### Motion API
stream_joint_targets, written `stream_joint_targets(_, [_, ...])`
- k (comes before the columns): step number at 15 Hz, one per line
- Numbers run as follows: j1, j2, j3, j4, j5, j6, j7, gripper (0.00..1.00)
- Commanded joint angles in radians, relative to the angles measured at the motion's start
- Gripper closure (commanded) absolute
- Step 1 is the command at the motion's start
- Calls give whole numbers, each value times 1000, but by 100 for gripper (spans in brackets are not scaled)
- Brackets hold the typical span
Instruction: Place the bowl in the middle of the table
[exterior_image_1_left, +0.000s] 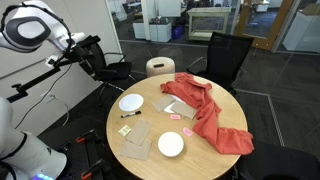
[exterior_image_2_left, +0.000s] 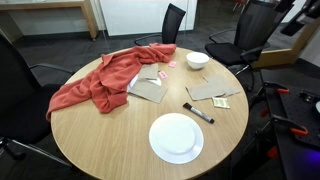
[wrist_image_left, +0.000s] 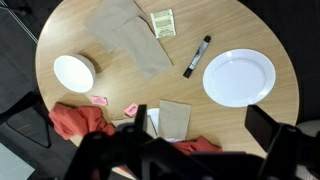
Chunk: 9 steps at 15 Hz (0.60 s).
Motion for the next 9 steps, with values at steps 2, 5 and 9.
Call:
stream_joint_targets(2, [-44,2,-44,18,-80,16,8,0])
stream_joint_targets(5, [-93,17,-102,30,-134,40,-14,0])
stream_joint_targets(9, [-158,63,-191,33,-196,128,-61,0])
